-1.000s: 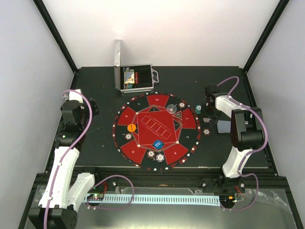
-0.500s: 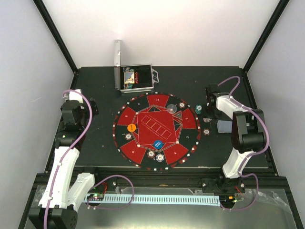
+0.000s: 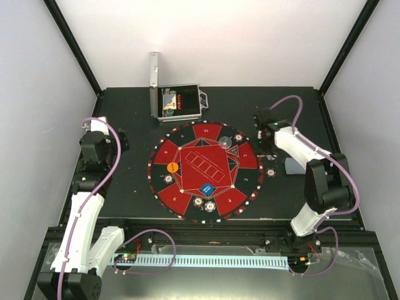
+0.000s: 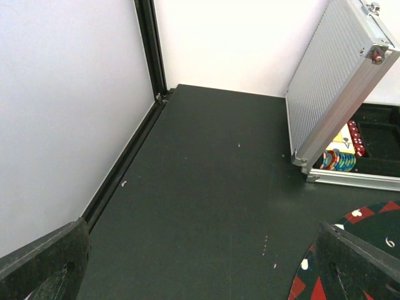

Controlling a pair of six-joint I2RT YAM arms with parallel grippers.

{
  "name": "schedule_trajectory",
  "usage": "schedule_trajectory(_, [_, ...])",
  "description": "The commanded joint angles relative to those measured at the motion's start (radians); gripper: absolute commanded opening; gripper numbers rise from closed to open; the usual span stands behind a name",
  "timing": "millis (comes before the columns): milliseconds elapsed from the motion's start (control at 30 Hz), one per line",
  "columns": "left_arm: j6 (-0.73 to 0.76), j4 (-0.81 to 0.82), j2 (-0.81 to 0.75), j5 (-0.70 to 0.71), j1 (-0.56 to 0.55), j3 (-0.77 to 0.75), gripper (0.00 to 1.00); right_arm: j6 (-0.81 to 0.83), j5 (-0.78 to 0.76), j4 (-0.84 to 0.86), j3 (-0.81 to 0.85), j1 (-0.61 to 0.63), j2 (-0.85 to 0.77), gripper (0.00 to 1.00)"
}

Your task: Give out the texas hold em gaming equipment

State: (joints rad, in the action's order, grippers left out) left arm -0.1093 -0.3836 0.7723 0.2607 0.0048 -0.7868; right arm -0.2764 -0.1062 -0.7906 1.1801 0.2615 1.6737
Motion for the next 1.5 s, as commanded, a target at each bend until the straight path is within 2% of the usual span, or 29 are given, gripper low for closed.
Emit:
schedule_trajectory(0, [0.003, 0.021, -0.002, 0.001, -0.006, -0.024, 0.99, -0.049, 0.015, -0.037, 0.060, 0.193, -0.007, 0.40])
schedule_trajectory(233, [0.001, 0.015, 0.009, 0.018, -0.005, -0.025, 0.99, -0.103, 0.064, -0.038, 0.261, 0.487, 0.195, 0.40])
schedule_trajectory(500, [0.005, -0.003, 0.020, 0.092, 0.029, -0.034, 0.99, -0.083, 0.067, -0.109, 0.638, 0.673, 0.476, 0.40])
schedule_trajectory(700, [0.007, 0.001, 0.014, 0.088, 0.028, -0.030, 0.99, -0.058, 0.062, -0.174, 0.867, 0.739, 0.653, 0.40])
schedule_trajectory(967, [0.005, -0.004, 0.015, 0.094, 0.028, -0.033, 0.99, -0.036, 0.090, -0.195, 1.055, 0.778, 0.776, 0.40])
schedule_trajectory(1467, [0.013, -0.011, 0.013, 0.154, 0.037, -0.035, 0.99, -0.015, 0.135, -0.184, 1.251, 0.787, 0.915, 0.40])
